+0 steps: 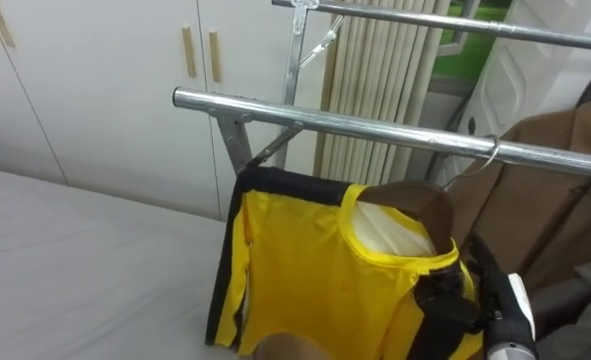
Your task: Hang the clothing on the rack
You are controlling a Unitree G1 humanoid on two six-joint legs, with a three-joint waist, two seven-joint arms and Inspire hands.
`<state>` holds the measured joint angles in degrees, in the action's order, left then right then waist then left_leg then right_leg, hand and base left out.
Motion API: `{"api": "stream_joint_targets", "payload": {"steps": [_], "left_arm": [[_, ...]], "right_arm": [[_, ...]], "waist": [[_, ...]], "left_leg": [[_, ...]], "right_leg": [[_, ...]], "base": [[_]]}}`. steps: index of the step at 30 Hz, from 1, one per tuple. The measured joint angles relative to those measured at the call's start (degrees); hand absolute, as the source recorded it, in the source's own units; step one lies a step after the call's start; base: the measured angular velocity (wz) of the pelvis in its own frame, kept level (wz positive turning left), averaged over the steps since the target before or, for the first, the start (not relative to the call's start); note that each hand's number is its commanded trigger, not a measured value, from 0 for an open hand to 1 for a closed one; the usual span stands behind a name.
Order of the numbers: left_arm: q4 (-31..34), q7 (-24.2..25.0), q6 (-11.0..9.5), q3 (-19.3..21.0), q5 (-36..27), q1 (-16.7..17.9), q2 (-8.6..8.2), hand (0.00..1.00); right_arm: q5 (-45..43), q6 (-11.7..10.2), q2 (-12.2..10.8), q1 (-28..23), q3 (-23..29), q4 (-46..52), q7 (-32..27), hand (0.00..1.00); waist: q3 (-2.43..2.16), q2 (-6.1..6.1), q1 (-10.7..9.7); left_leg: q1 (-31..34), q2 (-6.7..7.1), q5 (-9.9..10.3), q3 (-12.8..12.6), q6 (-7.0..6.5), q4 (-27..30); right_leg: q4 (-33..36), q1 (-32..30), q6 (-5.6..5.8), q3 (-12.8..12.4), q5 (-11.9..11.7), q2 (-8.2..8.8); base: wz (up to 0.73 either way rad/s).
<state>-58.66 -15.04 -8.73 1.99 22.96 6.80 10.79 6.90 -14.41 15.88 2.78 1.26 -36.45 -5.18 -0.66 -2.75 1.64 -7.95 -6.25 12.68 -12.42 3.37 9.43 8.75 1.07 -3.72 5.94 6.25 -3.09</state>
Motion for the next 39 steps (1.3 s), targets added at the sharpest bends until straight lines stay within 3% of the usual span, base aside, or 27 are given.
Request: {"api": "stream_joint_targets", "payload": {"steps": [5,10,15,31,39], "left_arm": [[0.00,0.04,0.00,0.01,-2.46,0.14,-0.11,0.00],[0.05,0.05,-0.39,0.00,-5.37,0.14,-0.11,0.00],[0.03,-0.09,-0.48,-0.41,-5.46,0.05,-0.13,0.00],[-1.11,-0.96,-0.48,-0.40,-5.74,0.33,-0.61,0.00],[-1.12,-3.13,-0.52,-0.42,-5.75,1.85,-0.65,0.00]], "right_arm": [[-3.08,-1.01,-0.93,-1.74,0.00,0.43,-0.11,0.00],[-8.60,0.35,-2.71,-3.57,-0.04,5.74,-2.26,0.00],[-12.98,0.17,-3.98,-4.62,-4.18,10.62,-3.03,0.00],[-6.75,-0.45,-5.05,-5.92,-4.46,10.88,0.84,0.00],[-8.46,-0.93,-5.48,-7.46,-4.35,12.64,-0.52,0.00]], "waist": [[-0.14,-0.42,0.02],[0.00,-0.41,0.10],[0.78,0.60,0.30],[0.32,0.20,-0.29],[0.22,0.17,-2.52]], "left_leg": [[-0.26,-0.01,0.00,0.01,0.00,-0.01],[-0.13,0.06,0.00,-0.23,0.00,-0.03],[0.07,-0.01,0.01,-1.81,0.01,-0.71],[-0.20,0.05,0.00,-1.52,0.00,-0.73],[0.09,0.09,0.01,-1.53,0.00,-0.68]], "right_leg": [[0.00,0.10,0.05,0.00,0.04,0.07],[0.22,-0.04,0.05,-0.38,0.04,-0.17],[1.10,-1.14,0.02,-1.44,0.00,-0.40],[0.17,-0.87,0.13,-1.17,0.08,-0.12],[0.12,-0.49,0.13,-1.16,0.06,-0.26]], "base": [[0.00],[-0.03],[-0.14],[0.01],[0.00]]}}
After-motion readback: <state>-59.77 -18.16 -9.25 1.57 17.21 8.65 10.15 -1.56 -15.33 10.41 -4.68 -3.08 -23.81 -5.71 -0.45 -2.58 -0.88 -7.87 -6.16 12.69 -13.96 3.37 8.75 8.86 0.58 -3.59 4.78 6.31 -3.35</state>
